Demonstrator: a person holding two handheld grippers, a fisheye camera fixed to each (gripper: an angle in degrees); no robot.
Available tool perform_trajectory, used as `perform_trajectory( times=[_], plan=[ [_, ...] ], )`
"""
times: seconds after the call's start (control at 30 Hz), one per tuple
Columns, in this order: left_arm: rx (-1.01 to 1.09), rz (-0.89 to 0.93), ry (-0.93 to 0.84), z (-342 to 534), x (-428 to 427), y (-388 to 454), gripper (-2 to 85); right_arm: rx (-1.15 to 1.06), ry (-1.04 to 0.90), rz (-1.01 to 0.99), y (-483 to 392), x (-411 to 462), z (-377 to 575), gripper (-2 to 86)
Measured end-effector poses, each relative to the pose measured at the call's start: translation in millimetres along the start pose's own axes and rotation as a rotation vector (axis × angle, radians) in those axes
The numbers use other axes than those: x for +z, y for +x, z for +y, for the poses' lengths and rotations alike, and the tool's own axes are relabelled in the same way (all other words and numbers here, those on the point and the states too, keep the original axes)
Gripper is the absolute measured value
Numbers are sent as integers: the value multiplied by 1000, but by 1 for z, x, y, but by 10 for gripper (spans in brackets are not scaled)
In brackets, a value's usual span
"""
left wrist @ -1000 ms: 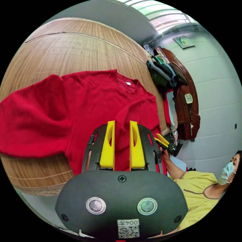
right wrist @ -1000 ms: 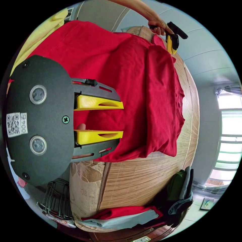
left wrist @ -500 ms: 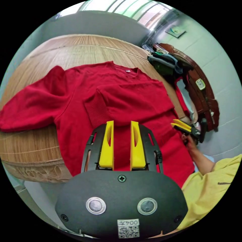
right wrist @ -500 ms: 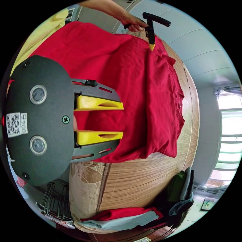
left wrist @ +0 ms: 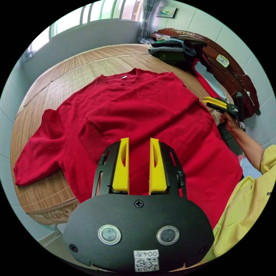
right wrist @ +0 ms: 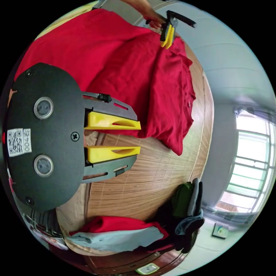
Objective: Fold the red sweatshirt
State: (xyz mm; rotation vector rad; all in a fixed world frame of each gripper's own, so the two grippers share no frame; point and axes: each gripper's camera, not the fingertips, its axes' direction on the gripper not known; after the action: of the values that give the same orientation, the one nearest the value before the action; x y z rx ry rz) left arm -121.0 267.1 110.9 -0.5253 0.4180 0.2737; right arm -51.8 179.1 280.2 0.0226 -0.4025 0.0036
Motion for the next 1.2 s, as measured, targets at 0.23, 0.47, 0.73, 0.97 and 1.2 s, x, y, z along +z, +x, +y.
perform_trajectory(
  times=[0.23,0.47,0.73,0.97,1.2],
  plan=[
    [18,-10,-53,4,16,5,121,-180,-25,-32,5,14,-9,104],
    [-26,-10,-58,3,23,-5,49,-223,-19,-24,10,29,-24,99],
    [-47,54,30,-4,-6,-6,14,25,6,-218,88,21,-33,20],
    [3,112,-14,7,17,6,14,95,-77,-225,124,50,-22,14],
    [-67,249,16,31,26,-14,26,166,-98,-256,150,49,-24,58]
  ],
)
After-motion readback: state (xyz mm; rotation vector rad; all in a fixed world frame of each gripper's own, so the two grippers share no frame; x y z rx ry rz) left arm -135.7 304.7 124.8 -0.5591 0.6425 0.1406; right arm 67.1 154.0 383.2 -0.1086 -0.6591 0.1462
